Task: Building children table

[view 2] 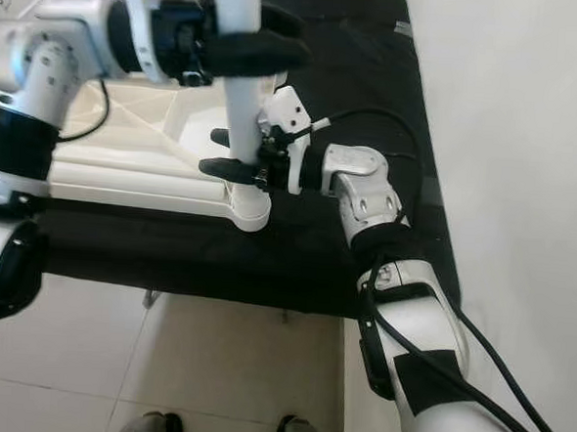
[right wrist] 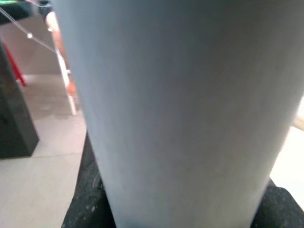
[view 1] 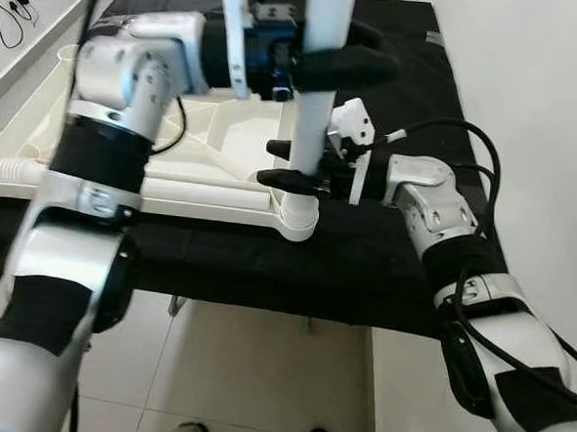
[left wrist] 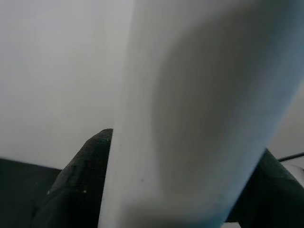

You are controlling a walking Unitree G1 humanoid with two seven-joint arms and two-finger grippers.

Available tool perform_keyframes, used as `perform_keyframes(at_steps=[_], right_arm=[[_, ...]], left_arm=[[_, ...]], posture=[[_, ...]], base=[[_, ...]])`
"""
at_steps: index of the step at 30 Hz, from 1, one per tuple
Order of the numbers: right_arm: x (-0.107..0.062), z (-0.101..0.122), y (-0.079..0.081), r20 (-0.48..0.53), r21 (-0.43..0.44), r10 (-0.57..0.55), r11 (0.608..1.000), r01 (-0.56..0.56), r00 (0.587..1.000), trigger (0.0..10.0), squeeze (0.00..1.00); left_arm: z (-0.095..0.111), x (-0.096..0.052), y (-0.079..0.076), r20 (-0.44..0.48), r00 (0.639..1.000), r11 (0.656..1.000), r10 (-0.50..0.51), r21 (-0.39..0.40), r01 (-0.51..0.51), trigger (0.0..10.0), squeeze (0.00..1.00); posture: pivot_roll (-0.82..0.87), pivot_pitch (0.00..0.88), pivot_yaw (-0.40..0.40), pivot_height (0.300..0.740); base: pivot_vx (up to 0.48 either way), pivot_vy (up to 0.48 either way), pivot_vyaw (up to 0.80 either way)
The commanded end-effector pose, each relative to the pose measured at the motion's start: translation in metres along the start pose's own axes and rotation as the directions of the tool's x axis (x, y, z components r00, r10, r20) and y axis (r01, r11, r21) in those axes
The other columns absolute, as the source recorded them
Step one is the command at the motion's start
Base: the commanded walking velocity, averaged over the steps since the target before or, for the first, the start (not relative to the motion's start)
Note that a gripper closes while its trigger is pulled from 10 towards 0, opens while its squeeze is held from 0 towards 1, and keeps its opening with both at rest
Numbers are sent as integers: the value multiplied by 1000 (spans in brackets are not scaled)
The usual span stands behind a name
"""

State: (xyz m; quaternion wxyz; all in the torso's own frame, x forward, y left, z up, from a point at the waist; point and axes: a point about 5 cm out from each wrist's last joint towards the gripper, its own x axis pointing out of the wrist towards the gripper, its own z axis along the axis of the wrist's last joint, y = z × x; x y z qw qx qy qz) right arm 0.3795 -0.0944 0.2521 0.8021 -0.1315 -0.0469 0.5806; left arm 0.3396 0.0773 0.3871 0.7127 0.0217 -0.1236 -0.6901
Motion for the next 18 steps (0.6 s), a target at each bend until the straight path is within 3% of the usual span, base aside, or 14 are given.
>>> perform_keyframes(at_steps=[1, 5, 7, 8, 10, 12, 13, 14, 15, 17, 18], right_arm=[[9, -26, 9, -125, 83, 6, 997, 4, 992, 0, 0], [8, -34, 11, -149, 134, -30, 990, 50, 988, 0, 0], [3, -46, 12, -209, 159, -81, 980, 116, 974, 0, 0], [-2, -65, 17, -288, 239, -199, 932, 272, 937, 0, 0], [-3, -85, 37, -343, 269, -371, 842, 468, 863, 0, 0], [-3, -85, 37, -343, 269, -371, 842, 468, 863, 0, 0], [-4, -90, 44, -354, 270, -419, 810, 520, 836, 0, 0], [-4, -90, 44, -354, 270, -419, 810, 520, 836, 0, 0], [4, -97, 72, -352, 318, -483, 744, 588, 802, 0, 0], [4, -97, 72, -352, 318, -483, 744, 588, 802, 0, 0], [9, -97, 89, -333, 362, -551, 675, 643, 766, 0, 0]], left_arm=[[1, -2, 1, 22, 999, 1000, 31, 2, -31, 10000, 0], [2, -7, 4, 34, 997, 997, 71, -1, -71, 10000, 0], [4, -10, 5, 38, 995, 996, 91, 2, -91, 10000, 0], [5, -14, 5, 40, 993, 994, 107, 2, -108, 10000, 0], [4, -15, 6, 36, 992, 993, 121, 6, -121, 10000, 0], [4, -15, 6, 36, 992, 993, 121, 6, -121, 10000, 0], [4, -15, 6, 36, 992, 992, 124, 5, -124, 10000, 0], [4, -15, 6, 36, 992, 992, 124, 5, -124, 10000, 0], [4, -15, 5, 35, 992, 992, 124, 4, -124, 10000, 0], [4, -15, 5, 35, 992, 992, 124, 4, -124, 10000, 0], [3, -14, 5, 29, 992, 992, 123, 7, -123, 10000, 0]], posture=[[108, 215, -26, 740], [107, 216, -27, 740], [107, 220, -29, 740], [99, 221, -35, 740], [98, 224, -49, 740], [98, 224, -49, 740], [98, 224, -49, 740], [98, 224, -49, 740], [106, 224, -45, 740], [106, 224, -45, 740], [99, 218, -40, 740]], base=[[0, 0, 0], [0, 0, 0], [0, 0, 0], [0, 0, 0], [0, 0, 0], [0, 0, 0], [0, 0, 0], [0, 0, 0], [0, 0, 0], [0, 0, 0], [0, 0, 0]])
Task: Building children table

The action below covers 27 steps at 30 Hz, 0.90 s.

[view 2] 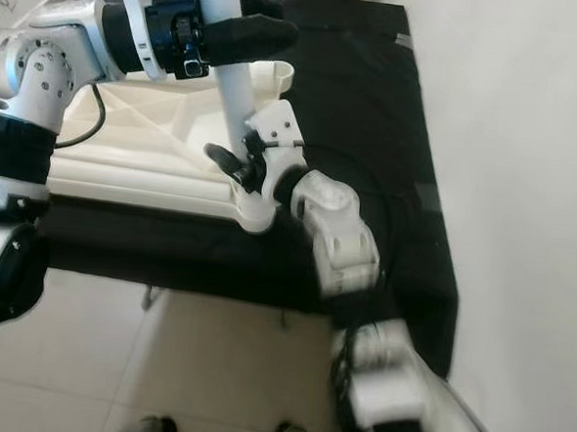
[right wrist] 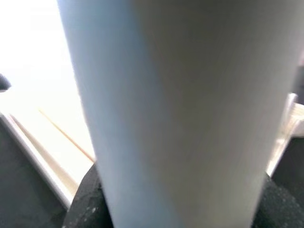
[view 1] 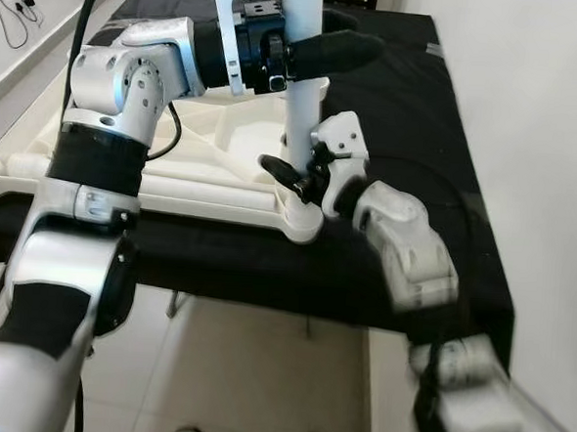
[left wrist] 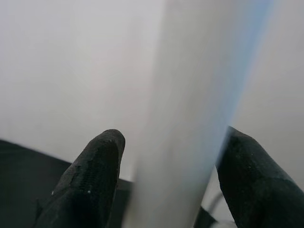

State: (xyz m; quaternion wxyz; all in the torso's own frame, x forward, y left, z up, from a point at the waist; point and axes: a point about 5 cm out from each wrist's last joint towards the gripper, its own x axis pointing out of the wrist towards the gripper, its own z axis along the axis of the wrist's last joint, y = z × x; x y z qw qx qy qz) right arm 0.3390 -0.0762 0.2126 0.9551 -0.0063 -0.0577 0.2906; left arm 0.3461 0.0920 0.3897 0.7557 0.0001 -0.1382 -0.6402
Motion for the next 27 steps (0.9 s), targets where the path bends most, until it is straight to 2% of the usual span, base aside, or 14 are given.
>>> perform_keyframes(at_steps=[1, 3, 10, 22, 23, 25, 26, 27], right_arm=[[-23, -76, 23, -314, 184, -75, 973, 139, 946, 0, 0], [-21, -72, 29, -287, 187, -115, 967, 174, 951, 0, 0], [-12, -63, 26, -275, 156, -149, 968, 197, 950, 0, 0], [-19, -50, 28, -254, 87, -198, 970, 226, 947, 0, 0], [-19, -50, 29, -251, 78, -203, 970, 229, 947, 0, 0], [-20, -49, 29, -249, 74, -206, 970, 231, 946, 0, 0], [-21, -50, 30, -247, 63, -210, 971, 232, 946, 0, 0], [-21, -50, 30, -247, 63, -210, 971, 232, 946, 0, 0]], left_arm=[[-1, 1, -3, -13, 1000, 1000, -16, 12, 16, 10000, 0], [-1, 3, -4, -19, 1000, 1000, -21, 18, 21, 10000, 0], [1, 5, -4, -16, 1000, 999, -17, 35, 17, 10000, 0], [-4, 6, -5, -28, 999, 999, -21, 32, 21, 10000, 0], [-5, 6, -5, -28, 999, 999, -27, 30, 27, 706, 0], [-5, 6, -5, -28, 999, 999, -31, 28, 31, 706, 0], [-5, 6, -6, -29, 999, 999, -39, 28, 39, 0, 0], [-5, 6, -6, -29, 999, 999, -39, 28, 39, 0, 0]], posture=[[98, 211, -38, 740], [95, 203, -35, 740], [98, 198, -34, 740], [86, 202, -28, 740], [85, 201, -26, 740], [85, 201, -26, 740], [84, 200, -24, 740], [84, 200, -24, 740]], base=[[0, 0, 0], [0, 0, 0], [0, 0, 0], [0, 0, 0], [0, 0, 0], [0, 0, 0], [0, 0, 0], [0, 0, 0]])
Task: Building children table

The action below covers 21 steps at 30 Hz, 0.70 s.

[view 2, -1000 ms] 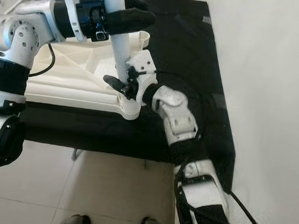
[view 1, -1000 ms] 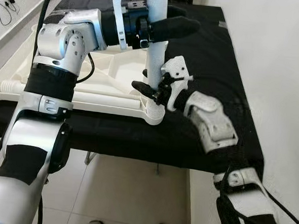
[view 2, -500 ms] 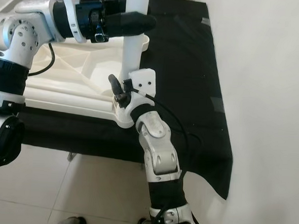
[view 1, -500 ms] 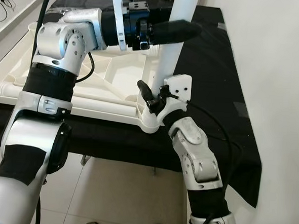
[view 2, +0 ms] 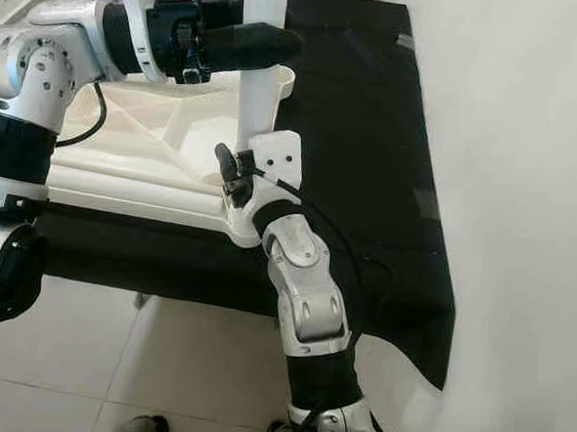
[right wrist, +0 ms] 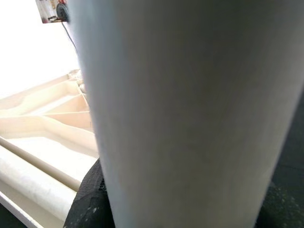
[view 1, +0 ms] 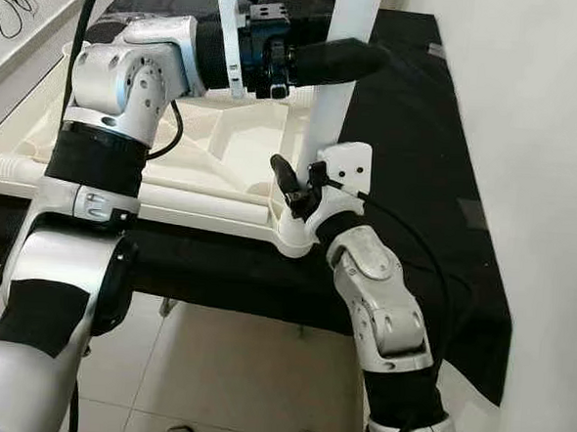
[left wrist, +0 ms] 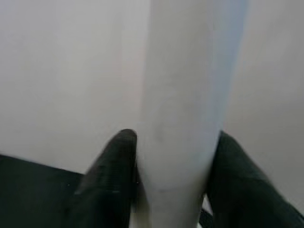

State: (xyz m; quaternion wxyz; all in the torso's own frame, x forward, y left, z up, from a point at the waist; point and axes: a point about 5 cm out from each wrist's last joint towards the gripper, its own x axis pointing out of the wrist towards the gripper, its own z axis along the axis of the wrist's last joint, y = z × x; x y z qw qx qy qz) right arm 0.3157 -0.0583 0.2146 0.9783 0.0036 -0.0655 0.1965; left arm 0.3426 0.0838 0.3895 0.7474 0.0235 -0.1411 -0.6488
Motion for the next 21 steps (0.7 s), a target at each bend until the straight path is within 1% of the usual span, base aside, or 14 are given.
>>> perform_keyframes(at_steps=[1, 6, 7, 8, 9, 11, 12, 14, 15, 16, 17, 19, 20, 21], right_arm=[[-14, -55, 0, -263, 50, -28, 998, 43, 964, 0, 0], [-16, -55, 3, -257, 32, -32, 999, 42, 966, 0, 0], [-16, -53, 3, -245, 12, -35, 999, 39, 969, 3176, 0], [-16, -53, 3, -245, 12, -35, 999, 39, 969, 3176, 0], [-16, -52, 2, -236, 3, -37, 999, 38, 971, 10000, 0], [-15, -50, 1, -222, -7, -30, 1000, 29, 975, 10000, 0], [-14, -48, 2, -205, -12, 22, 1000, -25, 979, 10000, 216], [-13, -46, 3, -193, -15, 61, 998, -65, 979, 10000, 216], [-7, -37, -1, -134, -8, 150, 988, -152, 980, 10000, 1000], [-1, -28, -9, -83, -22, 250, 967, -252, 965, 10000, 1000], [3, -20, -16, -50, -36, 309, 950, -311, 950, 10000, 1000], [5, -16, -19, -33, -47, 343, 938, -344, 939, 10000, 1000], [8, -13, -26, -42, -69, 394, 916, -396, 918, 10000, 314], [11, -11, -32, -64, -109, 459, 879, -463, 886, 10000, 0]], left_arm=[[-4, -1, -2, -6, 1000, 1000, -17, -9, 17, 0, 0], [-4, 0, -4, -12, 999, 999, -31, -8, 31, 0, 0], [-4, 0, -4, -13, 999, 999, -37, -7, 36, 0, 0], [-4, 0, -4, -13, 999, 999, -37, -7, 36, 0, 0], [-4, 0, -4, -12, 999, 999, -38, -7, 38, 0, 0], [-4, 0, -5, -12, 999, 999, -40, -7, 40, 0, 0], [-4, 1, -5, -12, 999, 999, -43, -6, 43, 0, 0], [-4, 1, -5, -12, 999, 999, -46, -5, 45, 0, 0], [-3, 2, -6, -12, 999, 999, -52, -2, 52, 0, 0], [-3, 2, -7, -11, 998, 998, -59, 0, 59, 0, 0], [-3, 3, -8, -11, 998, 998, -64, 1, 64, 0, 0], [-3, 3, -8, -11, 998, 998, -66, 1, 66, 0, 0], [-3, 4, -8, -11, 997, 998, -70, 3, 70, 0, 0], [-4, 4, -9, -11, 997, 997, -74, 5, 74, 0, 0]], posture=[[85, 200, -23, 740], [86, 198, -22, 740], [86, 198, -22, 740], [86, 198, -22, 740], [86, 197, -21, 740], [87, 197, -21, 740], [87, 196, -19, 740], [87, 196, -19, 740], [86, 196, -19, 740], [85, 195, -18, 740], [85, 195, -18, 740], [85, 195, -18, 740], [84, 195, -21, 740], [86, 195, -22, 740]], base=[[0, 0, 0], [0, 0, 0], [0, 0, 0], [0, 0, 0], [0, 0, 0], [0, 0, 0], [0, 0, 0], [0, 0, 0], [0, 0, 0], [0, 0, 0], [0, 0, 0], [0, 0, 0], [0, 0, 0], [0, 0, 0]])
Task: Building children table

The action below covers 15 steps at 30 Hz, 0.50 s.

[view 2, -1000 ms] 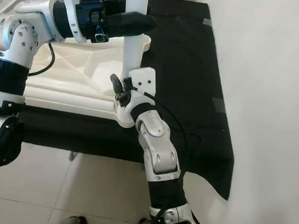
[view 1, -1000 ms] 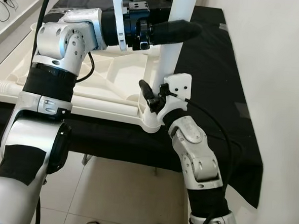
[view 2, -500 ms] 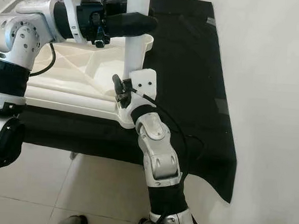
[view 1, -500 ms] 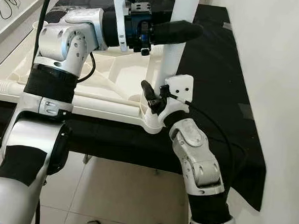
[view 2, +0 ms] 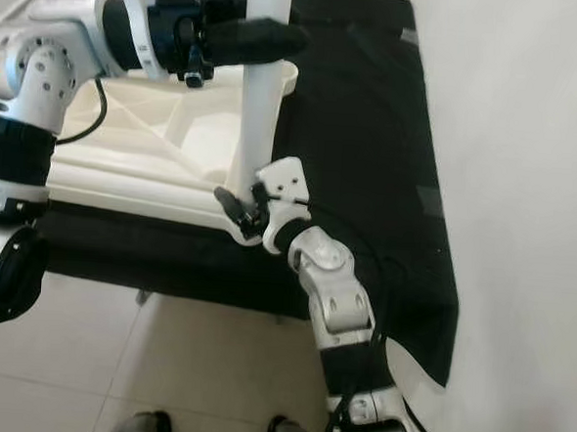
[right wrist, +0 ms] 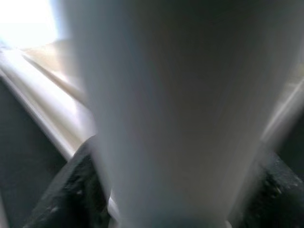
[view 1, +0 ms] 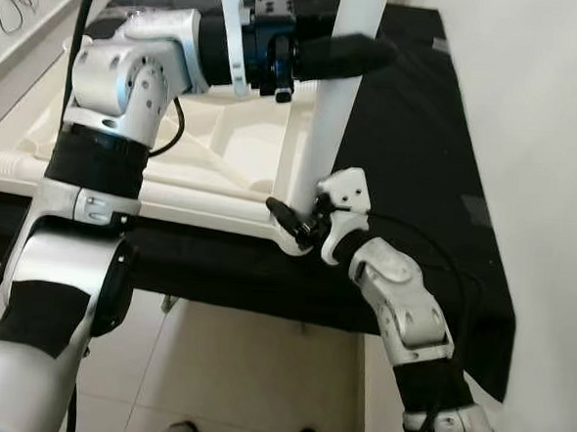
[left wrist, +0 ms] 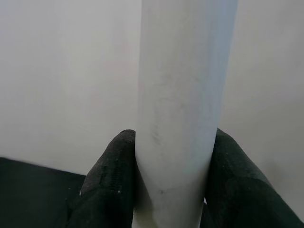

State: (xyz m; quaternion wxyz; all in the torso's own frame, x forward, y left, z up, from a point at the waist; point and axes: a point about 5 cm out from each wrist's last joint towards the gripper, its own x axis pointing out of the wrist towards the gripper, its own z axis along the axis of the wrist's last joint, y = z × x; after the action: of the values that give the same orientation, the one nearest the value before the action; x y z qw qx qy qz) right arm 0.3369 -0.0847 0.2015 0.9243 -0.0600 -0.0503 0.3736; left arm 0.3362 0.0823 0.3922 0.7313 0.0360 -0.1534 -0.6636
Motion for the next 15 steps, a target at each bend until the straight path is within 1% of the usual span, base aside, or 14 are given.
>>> perform_keyframes(at_steps=[1, 2, 3, 4, 5, 7, 8, 10, 11, 13, 14, 15], right_arm=[[2, 5, -7, -5, -63, 151, 986, -151, 989, 10000, 0], [3, 8, -12, -17, -83, 215, 973, -216, 976, 10000, 0], [4, 10, -14, -23, -92, 250, 964, -251, 968, 10000, 0], [6, 13, -16, -19, -77, 275, 958, -275, 961, 10000, 0], [6, 13, -16, -19, -77, 275, 958, -275, 961, 10000, 0], [10, 18, -21, 2, -39, 341, 939, -341, 940, 10000, 0], [10, 18, -21, 2, -39, 341, 939, -341, 940, 10000, 0], [13, 23, -24, 21, -18, 398, 917, -397, 917, 10000, 0], [16, 24, -26, 25, -9, 414, 910, -414, 910, 9569, 0], [19, 27, -27, 34, 11, 446, 895, -447, 894, 9569, 0], [21, 28, -27, 42, 24, 478, 878, -479, 877, 0, 0], [21, 28, -27, 42, 24, 478, 878, -479, 877, 0, 0]], left_arm=[[-7, 4, -4, -17, 999, 999, -31, -25, 31, 0, 0], [-8, 4, -5, -16, 999, 999, -35, -24, 35, 0, 0], [-8, 5, -5, -16, 999, 999, -37, -23, 37, 0, 0], [-8, 5, -5, -15, 999, 999, -39, -24, 39, 0, 0], [-8, 5, -5, -15, 999, 999, -39, -24, 39, 0, 0], [-8, 5, -6, -15, 999, 999, -43, -25, 43, 0, 0], [-8, 5, -6, -15, 999, 999, -43, -25, 43, 0, 0], [-9, 5, -7, -15, 999, 999, -46, -26, 46, 0, 0], [-9, 5, -7, -15, 999, 999, -47, -26, 46, 0, 0], [-8, 6, -7, -14, 999, 999, -48, -26, 48, 0, 0], [-8, 6, -7, -13, 999, 999, -48, -26, 48, 0, 0], [-8, 6, -7, -13, 999, 999, -48, -26, 48, 0, 0]], posture=[[86, 195, -22, 740], [87, 196, -22, 740], [87, 196, -22, 740], [88, 198, -22, 740], [88, 198, -22, 740], [90, 200, -22, 740], [90, 200, -22, 740], [92, 200, -22, 740], [94, 201, -22, 740], [96, 202, -23, 740], [96, 203, -23, 740], [96, 203, -23, 740]], base=[[0, 0, 0], [0, 0, 0], [0, 0, 0], [0, 0, 0], [0, 0, 0], [0, 0, 0], [0, 0, 0], [0, 0, 0], [0, 0, 0], [0, 0, 0], [0, 0, 0], [0, 0, 0]])
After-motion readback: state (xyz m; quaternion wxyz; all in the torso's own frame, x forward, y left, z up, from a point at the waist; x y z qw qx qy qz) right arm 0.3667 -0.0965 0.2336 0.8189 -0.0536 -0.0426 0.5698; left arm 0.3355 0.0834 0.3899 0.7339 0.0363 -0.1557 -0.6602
